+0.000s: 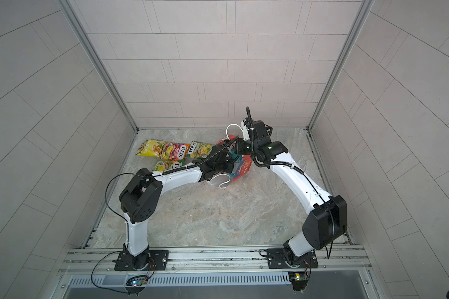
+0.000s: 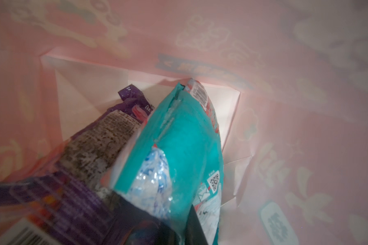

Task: Take the snacks out of the paper bag
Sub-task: Pick up the snack from the paper bag.

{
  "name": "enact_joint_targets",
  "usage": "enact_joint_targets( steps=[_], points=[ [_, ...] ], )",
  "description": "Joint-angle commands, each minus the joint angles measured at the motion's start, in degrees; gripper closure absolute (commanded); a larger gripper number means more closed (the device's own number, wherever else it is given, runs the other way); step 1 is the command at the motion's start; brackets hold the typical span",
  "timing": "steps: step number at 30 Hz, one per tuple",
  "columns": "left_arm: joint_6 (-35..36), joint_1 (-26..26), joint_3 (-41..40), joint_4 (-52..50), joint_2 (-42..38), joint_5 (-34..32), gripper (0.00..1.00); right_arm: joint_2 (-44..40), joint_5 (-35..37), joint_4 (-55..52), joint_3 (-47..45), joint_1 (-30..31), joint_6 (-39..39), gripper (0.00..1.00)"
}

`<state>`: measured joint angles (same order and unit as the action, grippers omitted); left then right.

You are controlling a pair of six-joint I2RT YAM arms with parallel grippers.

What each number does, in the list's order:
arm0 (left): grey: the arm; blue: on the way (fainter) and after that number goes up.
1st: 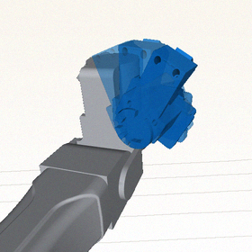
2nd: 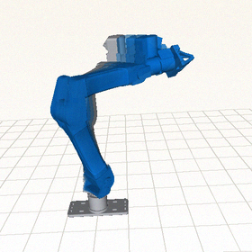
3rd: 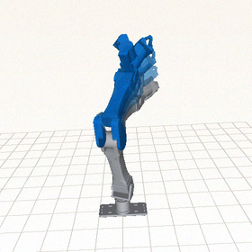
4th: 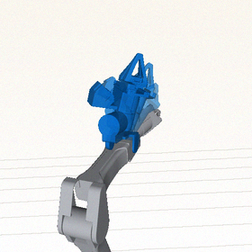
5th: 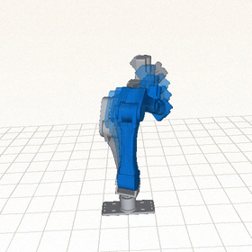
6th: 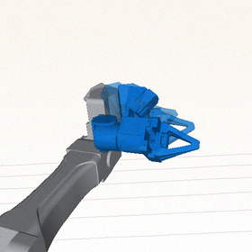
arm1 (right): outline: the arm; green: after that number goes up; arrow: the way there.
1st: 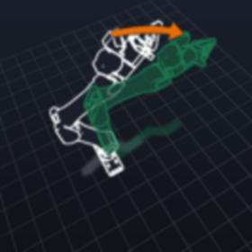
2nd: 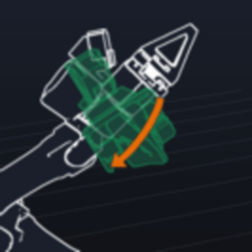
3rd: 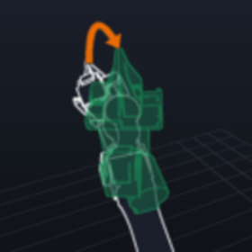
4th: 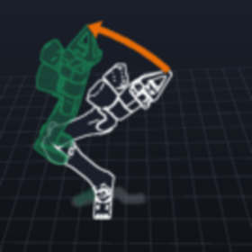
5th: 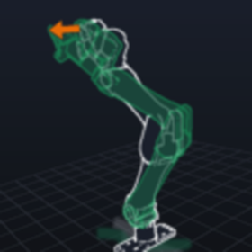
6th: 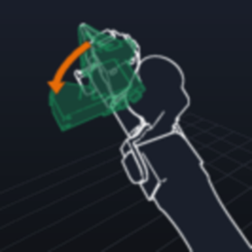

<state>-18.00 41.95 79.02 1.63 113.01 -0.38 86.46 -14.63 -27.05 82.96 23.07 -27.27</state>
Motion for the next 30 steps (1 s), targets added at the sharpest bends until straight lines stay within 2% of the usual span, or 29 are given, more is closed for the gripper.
enact_joint_targets(
  steps=[1,12,21,30],
  points=[
    [0.0,-0.6,-1.5,2.2,-1.4,0.2,0.98,-3.1,-1.5,4.7,0.1,-0.4,-0.9,1.00],
    [-0.6,-0.6,-6.9,3.7,-12.1,2.5,1.00,-4.3,4.6,4.3,-2.5,-0.8,0.6,1.00],
    [-1.7,-0.1,-9.8,0.8,-20.2,4.9,1.00,-3.5,5.0,4.3,-2.6,-1.1,1.0,1.00],
    [-1.0,0.0,-12.7,-2.6,-29.1,4.1,1.00,-3.6,5.9,3.8,-2.7,-1.4,1.4,1.00]
  ],
)
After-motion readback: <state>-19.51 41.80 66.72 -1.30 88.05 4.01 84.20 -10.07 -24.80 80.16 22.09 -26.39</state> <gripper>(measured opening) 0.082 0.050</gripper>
